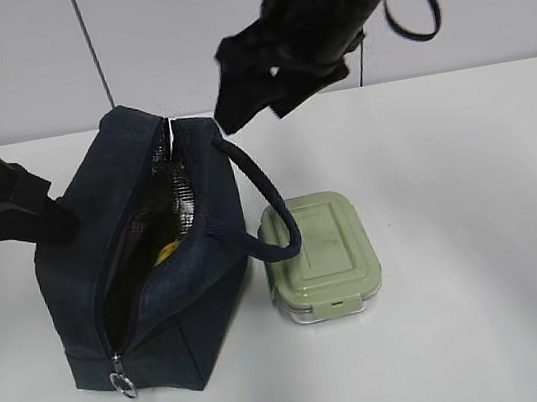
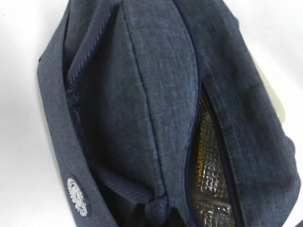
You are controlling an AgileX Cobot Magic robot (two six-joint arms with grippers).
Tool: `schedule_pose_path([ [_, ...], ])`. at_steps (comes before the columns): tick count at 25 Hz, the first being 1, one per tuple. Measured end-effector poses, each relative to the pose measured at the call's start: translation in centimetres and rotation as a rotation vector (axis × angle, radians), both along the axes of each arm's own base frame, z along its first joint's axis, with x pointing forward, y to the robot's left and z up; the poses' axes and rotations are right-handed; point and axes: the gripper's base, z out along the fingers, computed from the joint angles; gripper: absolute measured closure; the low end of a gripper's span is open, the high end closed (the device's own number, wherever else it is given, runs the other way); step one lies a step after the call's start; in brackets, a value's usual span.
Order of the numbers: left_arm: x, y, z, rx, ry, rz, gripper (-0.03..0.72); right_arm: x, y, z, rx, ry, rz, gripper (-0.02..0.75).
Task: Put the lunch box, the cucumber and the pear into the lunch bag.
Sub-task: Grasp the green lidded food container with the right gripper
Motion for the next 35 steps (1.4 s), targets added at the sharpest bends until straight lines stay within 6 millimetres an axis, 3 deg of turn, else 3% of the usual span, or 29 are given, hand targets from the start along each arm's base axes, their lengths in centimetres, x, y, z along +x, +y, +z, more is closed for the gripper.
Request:
schedule_pose_path([
  [3,0.0,0.0,0.0,0.0,0.0,0.0,0.67,0.7,-3.1,-0.6,0.021,0.063,-0.079,0.167],
  [12,0.0,0.0,0.0,0.0,0.003,-0.001,0.67,-0.7,-8.9,-9.4,0.251,0.302,-0.211,0.168],
  [21,-0.2,0.0,-0.1,0.002,0.023,-0.011,0.67,0.4,-9.1,-14.4,0.295,0.369,-0.218,0.168],
  [25,-0.2,0.0,-0.1,0.002,0.024,-0.012,0.67,0.6,-9.7,-15.4,0.297,0.375,-0.218,0.169],
  [32,-0.2,0.0,-0.1,0.001,0.024,-0.012,0.67,1.0,-12.7,-16.5,0.327,0.405,-0.228,0.168],
  [35,-0.2,0.0,-0.1,0.001,0.025,-0.012,0.67,0.9,-12.6,-17.4,0.339,0.427,-0.194,0.169],
])
